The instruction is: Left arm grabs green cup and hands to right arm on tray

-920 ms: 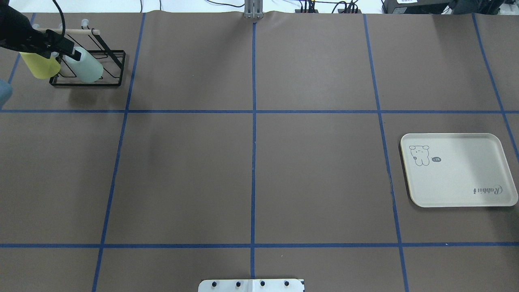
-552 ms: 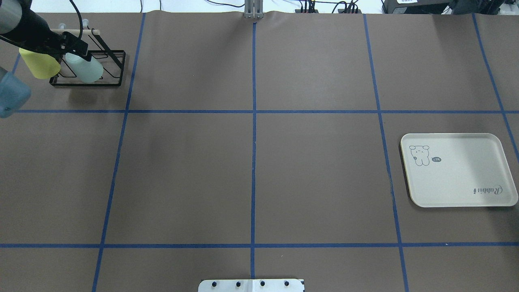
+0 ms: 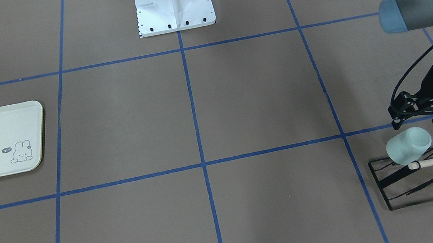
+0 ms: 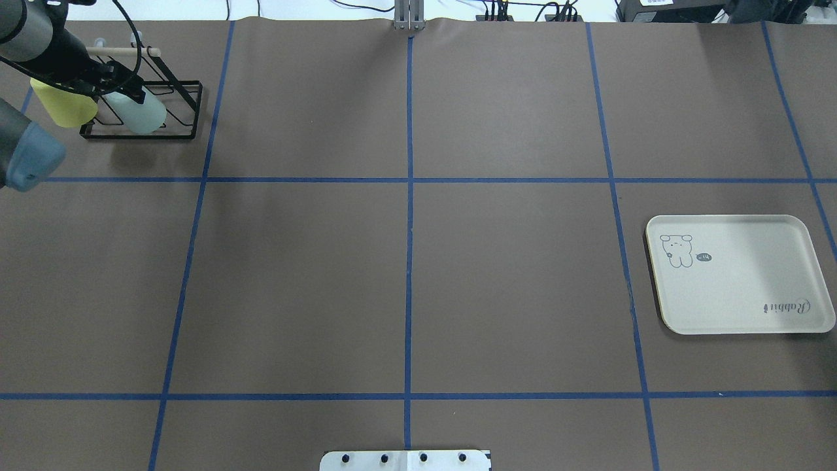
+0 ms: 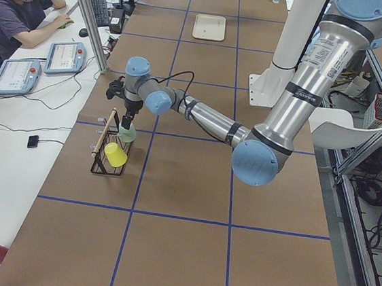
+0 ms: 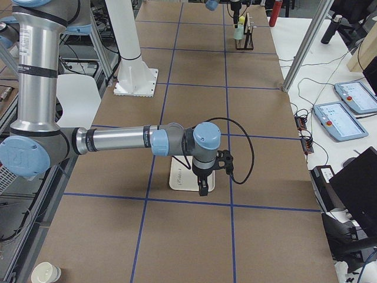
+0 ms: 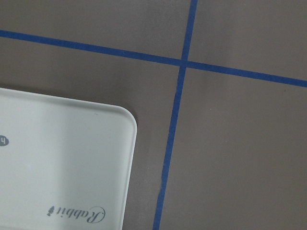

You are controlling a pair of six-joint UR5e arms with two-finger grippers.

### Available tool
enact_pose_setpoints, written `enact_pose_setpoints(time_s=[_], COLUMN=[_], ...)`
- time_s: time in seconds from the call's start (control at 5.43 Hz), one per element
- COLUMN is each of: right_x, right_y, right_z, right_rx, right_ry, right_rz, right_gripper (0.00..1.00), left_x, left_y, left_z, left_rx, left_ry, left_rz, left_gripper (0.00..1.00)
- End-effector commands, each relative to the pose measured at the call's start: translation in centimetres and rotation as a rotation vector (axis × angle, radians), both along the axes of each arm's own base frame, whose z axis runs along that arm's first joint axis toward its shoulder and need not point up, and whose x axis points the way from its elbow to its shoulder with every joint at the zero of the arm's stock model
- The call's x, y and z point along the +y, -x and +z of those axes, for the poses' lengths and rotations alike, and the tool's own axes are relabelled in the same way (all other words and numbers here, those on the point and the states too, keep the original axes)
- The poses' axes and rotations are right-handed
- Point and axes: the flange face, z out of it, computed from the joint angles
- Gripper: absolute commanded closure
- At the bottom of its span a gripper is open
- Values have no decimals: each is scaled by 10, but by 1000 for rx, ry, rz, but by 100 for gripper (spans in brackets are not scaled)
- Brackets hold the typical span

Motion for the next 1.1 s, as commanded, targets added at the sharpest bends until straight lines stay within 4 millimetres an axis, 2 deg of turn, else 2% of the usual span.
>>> enact_pose_setpoints(time_s=[0.0, 0.74, 0.92], right_x=[0, 0, 0], right_y=[0, 0, 0], right_z=[0, 0, 0], right_rx=[0, 0, 0], right_ry=[2, 2, 1], right_rz=[1, 1, 0], right_gripper=[0, 0, 0], left_x=[-11, -19, -18], left_y=[-5, -11, -17], left_z=[8, 11, 13], left_rx=[-11, -30, -31], left_ry=[7, 9, 14], left_rz=[5, -2, 6], left_gripper=[0, 0, 0])
